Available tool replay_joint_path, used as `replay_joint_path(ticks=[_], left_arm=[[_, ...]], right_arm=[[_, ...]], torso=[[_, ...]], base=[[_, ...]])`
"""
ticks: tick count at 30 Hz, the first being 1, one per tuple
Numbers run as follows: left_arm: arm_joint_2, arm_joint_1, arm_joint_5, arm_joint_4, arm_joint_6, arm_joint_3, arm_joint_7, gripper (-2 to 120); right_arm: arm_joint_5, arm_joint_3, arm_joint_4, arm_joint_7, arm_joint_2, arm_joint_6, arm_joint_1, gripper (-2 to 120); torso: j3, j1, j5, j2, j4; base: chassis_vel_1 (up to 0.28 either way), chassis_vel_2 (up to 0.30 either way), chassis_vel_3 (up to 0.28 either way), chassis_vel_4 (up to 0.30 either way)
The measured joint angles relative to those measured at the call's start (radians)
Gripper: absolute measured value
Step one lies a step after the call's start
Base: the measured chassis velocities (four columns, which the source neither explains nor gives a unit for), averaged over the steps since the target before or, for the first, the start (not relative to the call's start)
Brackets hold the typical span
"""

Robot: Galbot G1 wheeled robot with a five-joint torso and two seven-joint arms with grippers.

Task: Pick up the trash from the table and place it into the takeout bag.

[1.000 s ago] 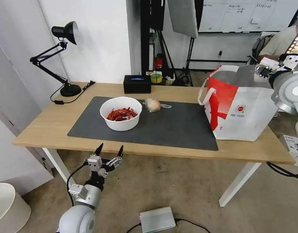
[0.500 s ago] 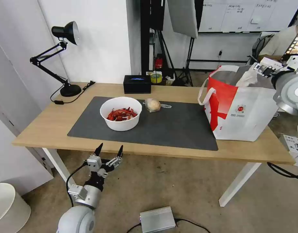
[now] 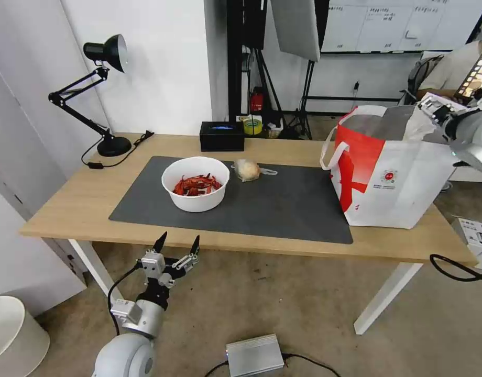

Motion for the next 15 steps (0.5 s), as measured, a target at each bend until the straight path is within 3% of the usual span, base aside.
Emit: replay_joint_path(ticks=[8,15], left_arm=[[0.000,0.002,0.001,0.002,0.000,0.000,0.001,100],[0.001,-0.006,0.002,0.011,0.000,0.005,0.002,100]], right_arm=[[0.073,0.029,-0.020,0.021,0.054,0.104,0.036,100],[-0.022,-0.015,0.022,-0.054,0.034,0.028,0.027,100]], torso=[[0.000,0.000,0.0000,0.000,0.0000],[0.000,0.000,-0.0003,0.000,0.0000]], base=[[0.000,0.000,0.000,0.000],[0.000,0.000,0.000,0.000]])
